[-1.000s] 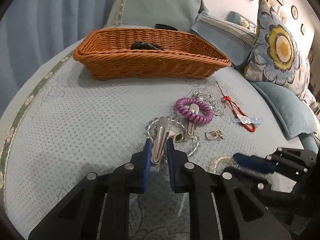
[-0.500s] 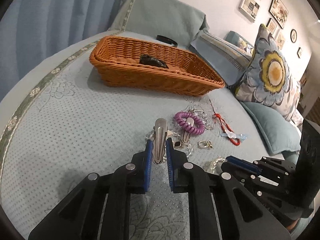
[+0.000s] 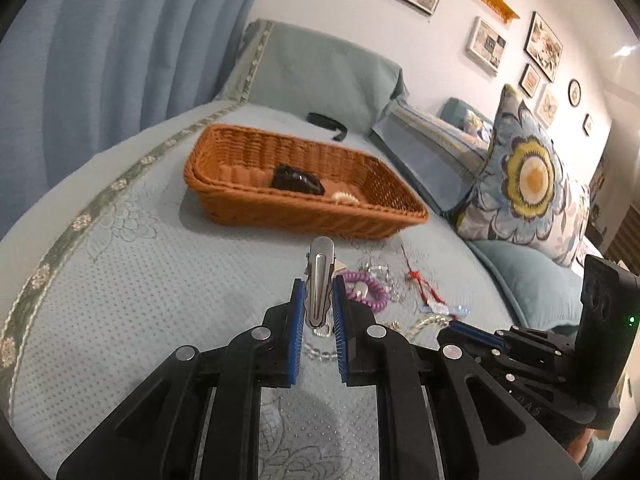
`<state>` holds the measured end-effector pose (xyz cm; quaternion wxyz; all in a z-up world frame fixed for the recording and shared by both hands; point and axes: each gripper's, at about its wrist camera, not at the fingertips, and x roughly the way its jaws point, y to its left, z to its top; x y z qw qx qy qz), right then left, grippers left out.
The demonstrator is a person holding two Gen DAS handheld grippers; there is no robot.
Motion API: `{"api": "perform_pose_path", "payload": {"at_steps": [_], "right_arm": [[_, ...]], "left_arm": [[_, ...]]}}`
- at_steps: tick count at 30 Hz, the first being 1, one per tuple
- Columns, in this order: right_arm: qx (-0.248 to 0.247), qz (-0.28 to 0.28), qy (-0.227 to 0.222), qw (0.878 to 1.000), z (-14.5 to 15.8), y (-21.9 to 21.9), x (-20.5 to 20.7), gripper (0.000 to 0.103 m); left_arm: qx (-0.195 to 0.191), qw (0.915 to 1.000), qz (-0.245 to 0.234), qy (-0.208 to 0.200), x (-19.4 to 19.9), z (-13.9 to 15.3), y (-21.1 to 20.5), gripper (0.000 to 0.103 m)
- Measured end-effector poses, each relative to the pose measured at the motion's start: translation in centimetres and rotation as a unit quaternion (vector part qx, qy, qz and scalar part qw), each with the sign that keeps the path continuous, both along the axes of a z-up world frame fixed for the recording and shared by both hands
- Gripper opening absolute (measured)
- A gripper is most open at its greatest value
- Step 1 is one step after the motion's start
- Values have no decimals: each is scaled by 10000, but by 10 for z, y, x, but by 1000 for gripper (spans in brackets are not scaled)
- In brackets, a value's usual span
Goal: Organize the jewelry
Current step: 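Carry the hair clip with the left tool while the right tool carries the bracelet into the basket, releasing both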
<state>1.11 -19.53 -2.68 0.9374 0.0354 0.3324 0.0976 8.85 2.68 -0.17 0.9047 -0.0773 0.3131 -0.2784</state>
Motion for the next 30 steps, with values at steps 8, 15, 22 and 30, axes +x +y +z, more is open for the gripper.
{"api": "perform_pose_path", "payload": {"at_steps": [8,15,22,30], "right_arm": [[14,-49,-534,9986,48,-7,26,7],[15,-380,-856,9956,81,-25,99,7],[47,-604,-346,9976,64,-43,172,7],[-135,-544,452,9974,34,-44,212,8]], "left_arm": [[-152,9990,259,-321,11,32,-2,12],[121,9977,498,-434,68,50,-21,12],[401,9968,652,-236,126,32,-37,12],[700,9954,646,80,148,6,-52,12]]}}
